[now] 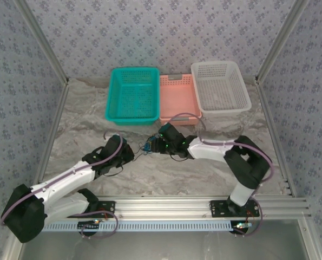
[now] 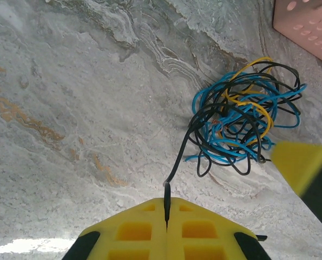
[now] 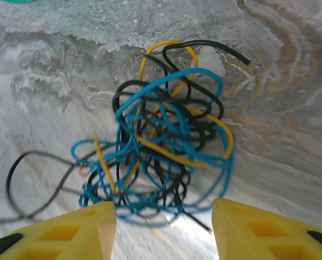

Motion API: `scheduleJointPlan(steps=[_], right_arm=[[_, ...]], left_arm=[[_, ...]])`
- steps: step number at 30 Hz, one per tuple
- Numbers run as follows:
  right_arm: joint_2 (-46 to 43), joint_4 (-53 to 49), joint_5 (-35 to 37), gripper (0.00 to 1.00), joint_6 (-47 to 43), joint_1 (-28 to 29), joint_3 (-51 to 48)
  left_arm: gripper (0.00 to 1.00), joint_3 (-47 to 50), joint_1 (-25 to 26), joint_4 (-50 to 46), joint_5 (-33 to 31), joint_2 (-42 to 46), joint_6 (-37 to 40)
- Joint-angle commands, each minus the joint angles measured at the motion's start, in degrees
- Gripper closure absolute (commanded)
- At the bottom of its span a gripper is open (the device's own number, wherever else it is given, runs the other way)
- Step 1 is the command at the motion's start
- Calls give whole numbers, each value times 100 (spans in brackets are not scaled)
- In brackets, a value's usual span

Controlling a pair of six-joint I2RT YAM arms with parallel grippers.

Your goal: Untangle the cables

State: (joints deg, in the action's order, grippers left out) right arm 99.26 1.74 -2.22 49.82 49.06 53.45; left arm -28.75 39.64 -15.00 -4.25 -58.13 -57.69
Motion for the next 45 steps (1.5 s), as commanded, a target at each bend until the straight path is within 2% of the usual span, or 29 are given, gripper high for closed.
scheduleJointPlan(steps=[1,3,6,8,15,26,32,45], right_arm=[[471,505,-30,51,681,-35,146],[677,713,-59,59,810,-94,166],[739,756,-11,87,853,-172,121],[498,611,190,100,738,-197,-81],[-1050,-253,587,100,4,-525,-967],[-2974,-1530,218,100,-871,-1969,-1706],[-3543,-2238,244,100,-1128,-2795,-1783],[-4118,-2788,-334,100,-1539,-4372,-1695]], left_arm=[[100,3,-7,-94,116,97,65],[100,17,-6,-148,118,124,76],[100,36,-7,-311,40,260,65],[100,37,-2,-547,-104,436,89],[100,-41,-104,-1388,-706,895,248],[100,-227,-581,-2185,-1251,856,493],[100,-323,-803,-2461,-1360,846,692],[100,-552,-1162,-2910,-1629,760,929]])
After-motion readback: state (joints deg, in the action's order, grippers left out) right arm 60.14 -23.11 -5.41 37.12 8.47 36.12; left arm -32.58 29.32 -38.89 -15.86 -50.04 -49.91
